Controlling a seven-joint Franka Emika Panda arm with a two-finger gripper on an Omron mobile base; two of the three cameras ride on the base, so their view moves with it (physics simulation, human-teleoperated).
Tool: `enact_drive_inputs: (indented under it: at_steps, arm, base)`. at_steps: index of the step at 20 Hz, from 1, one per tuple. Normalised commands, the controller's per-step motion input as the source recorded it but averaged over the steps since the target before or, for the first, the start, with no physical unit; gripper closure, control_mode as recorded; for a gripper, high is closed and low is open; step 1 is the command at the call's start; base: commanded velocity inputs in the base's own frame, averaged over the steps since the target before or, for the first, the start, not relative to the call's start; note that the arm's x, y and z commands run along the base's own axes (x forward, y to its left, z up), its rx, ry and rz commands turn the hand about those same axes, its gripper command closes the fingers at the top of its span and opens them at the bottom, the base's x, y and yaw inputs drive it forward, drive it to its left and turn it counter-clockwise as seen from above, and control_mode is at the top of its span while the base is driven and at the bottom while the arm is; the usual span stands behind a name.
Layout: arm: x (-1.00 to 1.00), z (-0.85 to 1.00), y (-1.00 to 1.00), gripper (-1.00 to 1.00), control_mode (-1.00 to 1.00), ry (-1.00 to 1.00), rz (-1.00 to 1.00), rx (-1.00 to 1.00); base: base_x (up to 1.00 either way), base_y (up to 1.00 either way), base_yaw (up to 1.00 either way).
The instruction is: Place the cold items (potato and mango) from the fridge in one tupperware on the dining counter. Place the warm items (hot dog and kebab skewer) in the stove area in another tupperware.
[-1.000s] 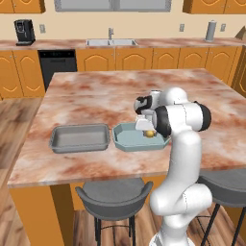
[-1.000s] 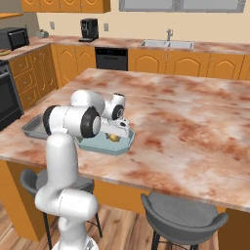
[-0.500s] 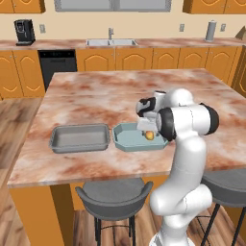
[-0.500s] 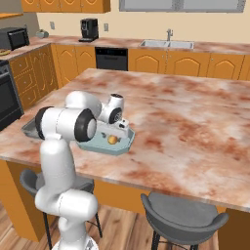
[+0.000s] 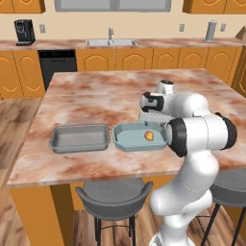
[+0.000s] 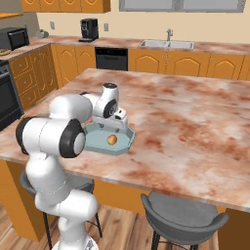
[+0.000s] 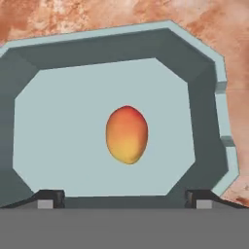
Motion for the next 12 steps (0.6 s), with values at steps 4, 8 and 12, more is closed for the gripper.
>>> enact_drive_inputs:
  at_steps: [4,8,12]
  arm:
    - [-0.86,0.70,-0.01,-1.00,-1.00,-0.34,-0.01,-0.02]
    - [-0.98,0.71,-0.09,-1.00,-1.00,-0.34,-0.02,-0.01]
    - [-0.88,0.70,-0.06,-1.00,-1.00,-0.30,-0.08,-0.01]
  base:
    - [0.00,0.00,0.00]
    - [0.00,0.00,0.00]
    - [0.00,0.00,0.00]
